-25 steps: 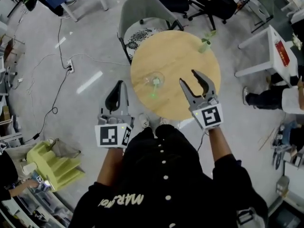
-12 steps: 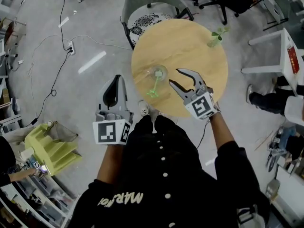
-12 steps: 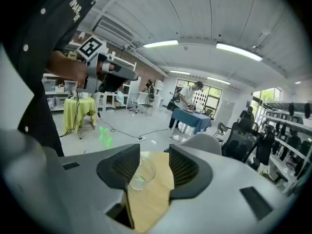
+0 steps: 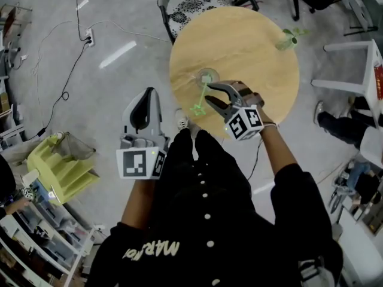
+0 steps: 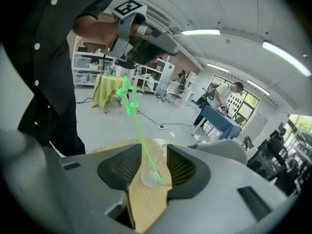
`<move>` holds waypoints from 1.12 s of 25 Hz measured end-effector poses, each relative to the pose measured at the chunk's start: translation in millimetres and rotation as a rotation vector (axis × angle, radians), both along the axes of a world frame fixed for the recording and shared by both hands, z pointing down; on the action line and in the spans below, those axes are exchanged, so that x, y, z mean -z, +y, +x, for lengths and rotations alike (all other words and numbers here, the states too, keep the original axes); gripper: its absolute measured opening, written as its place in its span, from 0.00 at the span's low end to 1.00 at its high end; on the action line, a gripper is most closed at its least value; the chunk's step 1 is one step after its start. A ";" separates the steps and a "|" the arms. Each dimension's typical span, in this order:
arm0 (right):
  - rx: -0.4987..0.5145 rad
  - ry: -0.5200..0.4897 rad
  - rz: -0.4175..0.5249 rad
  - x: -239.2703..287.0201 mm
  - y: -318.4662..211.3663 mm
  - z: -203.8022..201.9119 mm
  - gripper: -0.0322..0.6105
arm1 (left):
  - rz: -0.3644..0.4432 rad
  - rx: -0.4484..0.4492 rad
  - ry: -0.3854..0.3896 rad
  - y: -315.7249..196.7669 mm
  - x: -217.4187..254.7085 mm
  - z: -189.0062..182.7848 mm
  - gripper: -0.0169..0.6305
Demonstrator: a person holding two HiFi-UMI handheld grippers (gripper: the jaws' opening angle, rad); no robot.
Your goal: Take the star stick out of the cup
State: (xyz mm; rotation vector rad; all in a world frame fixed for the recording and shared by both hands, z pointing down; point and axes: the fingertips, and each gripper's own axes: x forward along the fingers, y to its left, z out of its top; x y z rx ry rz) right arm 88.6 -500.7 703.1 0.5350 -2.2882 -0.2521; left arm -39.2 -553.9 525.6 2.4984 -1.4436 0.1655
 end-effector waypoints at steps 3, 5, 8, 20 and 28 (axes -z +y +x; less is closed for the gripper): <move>0.055 0.064 0.019 -16.1 0.8 -5.7 0.28 | -0.030 0.001 -0.007 1.5 -12.7 -1.3 0.03; 0.078 0.088 0.033 -24.8 1.8 -8.4 0.27 | -0.042 -0.002 -0.013 4.7 -20.3 -1.6 0.03; 0.093 0.105 0.048 -31.9 1.8 -12.7 0.26 | -0.056 0.006 -0.016 8.6 -28.4 -4.9 0.03; 0.085 0.114 0.129 -30.5 1.8 -18.8 0.08 | -0.059 0.020 -0.017 20.3 -30.1 -9.6 0.03; 0.012 -0.001 0.114 14.0 4.6 -18.5 0.08 | -0.019 -0.003 -0.014 20.7 -5.1 -1.6 0.03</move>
